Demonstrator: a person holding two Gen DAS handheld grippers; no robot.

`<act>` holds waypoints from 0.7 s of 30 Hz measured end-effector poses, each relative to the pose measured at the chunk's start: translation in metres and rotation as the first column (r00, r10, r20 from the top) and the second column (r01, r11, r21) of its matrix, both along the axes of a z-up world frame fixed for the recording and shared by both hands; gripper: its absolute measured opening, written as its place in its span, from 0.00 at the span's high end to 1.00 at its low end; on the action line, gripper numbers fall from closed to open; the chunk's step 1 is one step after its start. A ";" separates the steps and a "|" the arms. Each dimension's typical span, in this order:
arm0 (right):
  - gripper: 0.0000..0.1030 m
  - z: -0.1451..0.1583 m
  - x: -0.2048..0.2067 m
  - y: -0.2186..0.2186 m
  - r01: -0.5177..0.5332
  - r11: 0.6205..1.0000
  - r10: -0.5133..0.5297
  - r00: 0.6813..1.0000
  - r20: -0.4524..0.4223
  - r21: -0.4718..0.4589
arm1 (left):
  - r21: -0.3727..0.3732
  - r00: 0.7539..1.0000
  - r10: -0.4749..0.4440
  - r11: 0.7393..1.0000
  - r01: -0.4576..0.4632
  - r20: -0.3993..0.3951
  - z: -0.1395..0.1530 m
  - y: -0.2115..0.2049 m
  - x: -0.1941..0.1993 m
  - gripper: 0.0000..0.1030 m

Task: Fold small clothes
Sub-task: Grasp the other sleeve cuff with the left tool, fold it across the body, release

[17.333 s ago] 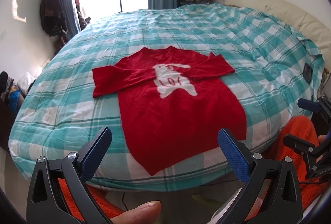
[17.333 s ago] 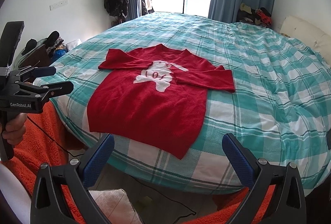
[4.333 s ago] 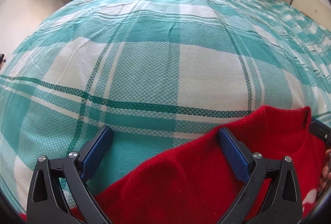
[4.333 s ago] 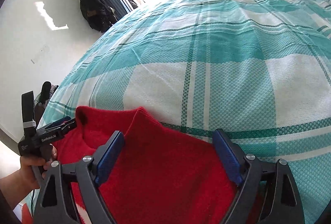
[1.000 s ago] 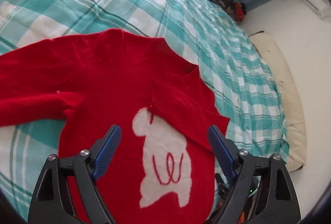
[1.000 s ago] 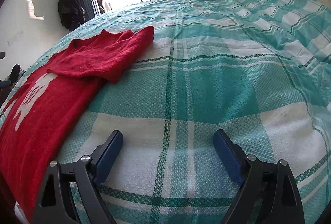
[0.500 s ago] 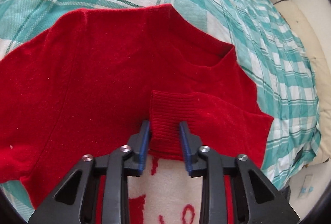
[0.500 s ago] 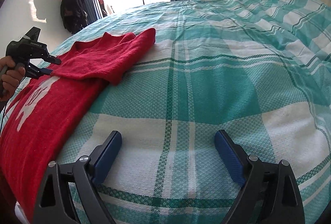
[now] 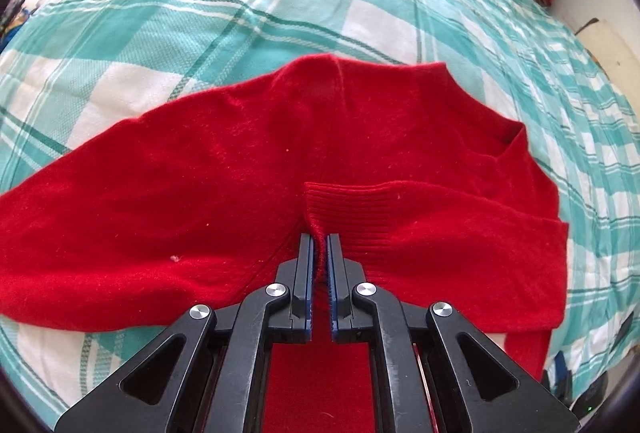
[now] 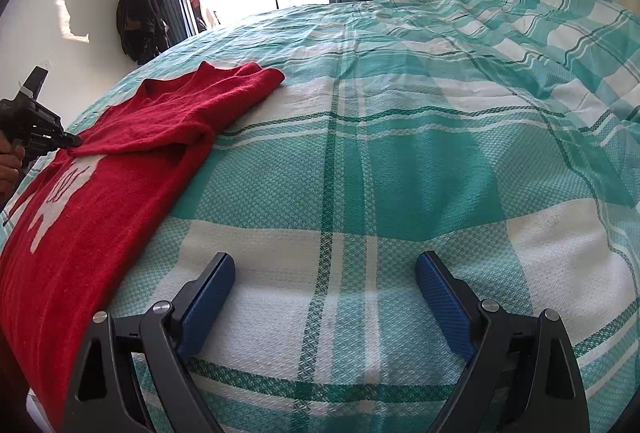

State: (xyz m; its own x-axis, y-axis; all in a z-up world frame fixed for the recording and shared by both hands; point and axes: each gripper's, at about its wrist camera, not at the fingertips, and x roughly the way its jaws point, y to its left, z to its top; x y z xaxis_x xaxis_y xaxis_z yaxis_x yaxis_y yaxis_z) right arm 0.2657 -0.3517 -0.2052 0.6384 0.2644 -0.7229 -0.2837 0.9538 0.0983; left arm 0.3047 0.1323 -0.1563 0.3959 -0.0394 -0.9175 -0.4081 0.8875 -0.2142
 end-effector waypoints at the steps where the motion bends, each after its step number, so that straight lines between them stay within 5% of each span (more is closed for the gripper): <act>1: 0.11 0.000 0.000 0.000 0.000 1.000 0.000 1.000 0.001 -0.001 | 0.020 1.000 0.002 1.000 -0.002 -0.010 -0.001 -0.003 -0.001 0.89; 2: 0.11 0.000 0.000 0.000 0.001 1.000 -0.001 1.000 0.001 -0.002 | 0.034 1.000 0.003 0.999 -0.003 -0.012 0.001 -0.003 -0.005 0.84; 5: 0.11 0.000 0.001 0.000 0.000 1.000 0.000 1.000 0.000 -0.001 | 0.057 1.000 -0.010 0.998 0.009 0.012 0.014 -0.010 -0.020 0.41; 6: 0.11 0.000 0.001 0.000 0.000 1.000 0.000 1.000 0.001 -0.001 | 0.078 0.999 -0.011 0.997 0.008 0.047 0.022 -0.013 -0.029 0.35; 11: 0.11 0.005 0.001 0.005 0.007 0.999 -0.008 1.000 -0.015 -0.038 | 0.179 0.975 -0.088 0.982 0.051 0.205 0.058 -0.035 -0.065 0.31; 13: 0.11 0.017 -0.001 0.016 0.019 0.995 -0.020 1.000 -0.014 -0.098 | 0.200 0.957 -0.124 0.977 0.071 0.261 0.066 -0.043 -0.060 0.30; 15: 0.11 0.031 -0.002 0.035 -0.062 0.996 0.063 0.998 0.021 -0.064 | 0.196 0.951 -0.150 0.976 0.098 0.272 0.063 -0.052 -0.039 0.29; 18: 0.11 0.038 0.017 0.084 -0.194 0.975 0.197 0.980 0.014 -0.107 | 0.176 0.971 -0.151 0.977 0.119 0.184 0.034 -0.057 -0.005 0.32; 21: 0.13 0.028 0.053 0.124 -0.207 0.960 0.206 0.978 -0.022 -0.188 | 0.142 0.992 -0.114 0.984 0.106 0.048 -0.005 -0.051 0.008 0.49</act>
State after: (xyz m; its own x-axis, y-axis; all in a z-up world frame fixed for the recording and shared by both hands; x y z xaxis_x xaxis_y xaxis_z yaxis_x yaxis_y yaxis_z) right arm 0.3189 -0.2282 -0.1769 0.5825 0.2492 -0.7737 -0.4766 0.8758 -0.0768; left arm 0.3124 0.0812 -0.1613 0.4465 0.0410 -0.8939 -0.2970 0.9491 -0.1048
